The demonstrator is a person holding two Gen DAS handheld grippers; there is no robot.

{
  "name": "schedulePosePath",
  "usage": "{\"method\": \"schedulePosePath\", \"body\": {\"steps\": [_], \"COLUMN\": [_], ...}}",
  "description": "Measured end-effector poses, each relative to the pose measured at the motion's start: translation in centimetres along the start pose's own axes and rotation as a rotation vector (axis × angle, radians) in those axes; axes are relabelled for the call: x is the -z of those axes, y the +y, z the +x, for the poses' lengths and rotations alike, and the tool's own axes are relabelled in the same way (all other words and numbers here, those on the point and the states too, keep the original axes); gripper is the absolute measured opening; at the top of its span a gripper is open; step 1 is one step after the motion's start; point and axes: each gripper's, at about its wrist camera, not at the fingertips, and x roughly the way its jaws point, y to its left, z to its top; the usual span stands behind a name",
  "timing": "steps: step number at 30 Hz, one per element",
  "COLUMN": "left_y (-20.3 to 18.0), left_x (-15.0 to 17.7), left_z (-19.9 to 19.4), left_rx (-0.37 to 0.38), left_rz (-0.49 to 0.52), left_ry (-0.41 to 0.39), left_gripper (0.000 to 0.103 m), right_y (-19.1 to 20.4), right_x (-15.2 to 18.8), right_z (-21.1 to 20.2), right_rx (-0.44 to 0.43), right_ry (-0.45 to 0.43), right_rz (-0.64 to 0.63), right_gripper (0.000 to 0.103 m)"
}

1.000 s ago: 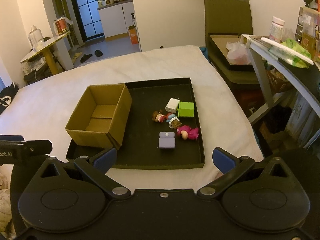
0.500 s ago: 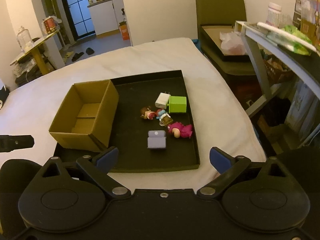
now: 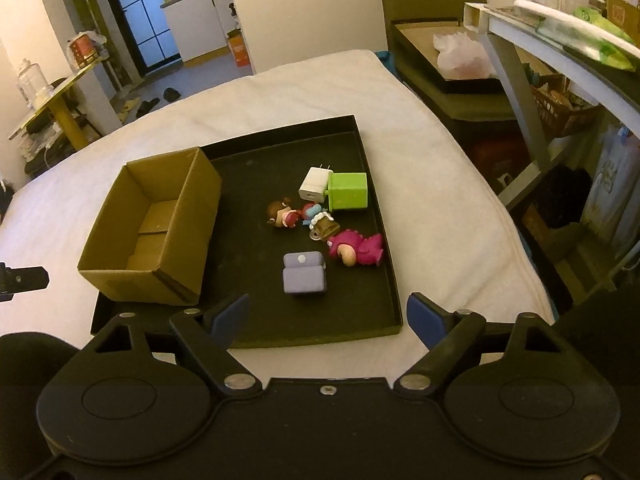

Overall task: Organize rigid objects
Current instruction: 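Move the left tool to the box rim while the right tool approaches the lavender cube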

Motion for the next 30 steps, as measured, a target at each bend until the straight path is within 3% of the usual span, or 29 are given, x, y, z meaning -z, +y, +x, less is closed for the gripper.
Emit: {"method": "schedulePosePath", "body": {"steps": [8, 15, 20, 30], "left_y": [0.7, 1.3, 1.8, 2.3], "left_x": [-1.2, -1.7, -2.0, -3.1], "left_z": [1.9, 3.9, 5.5, 8.9], "left_rx": [-0.042, -0.071, -0.091, -0.115], "left_rz": [-0.031, -0.049, -0.067, -0.076], "left_ry": [-0.003, 0.024, 0.04, 0.074], "left_gripper": [0.092, 0.088, 0.076, 0.065], "right_y": [-0.6, -0.8, -1.0, -0.3], "right_x": [-0.6, -0.9, -0.8, -1.9], "right_z": [2.1, 4.2, 5.9, 10.0], "right_rx": [-0.031, -0.045, -0.046, -0.069], "right_ry": [0.023, 0.066, 0.109, 0.169], "right_rz": [0.039, 0.059, 0.068, 0.058], "right_gripper": [0.081, 0.071, 0.069, 0.066]}}
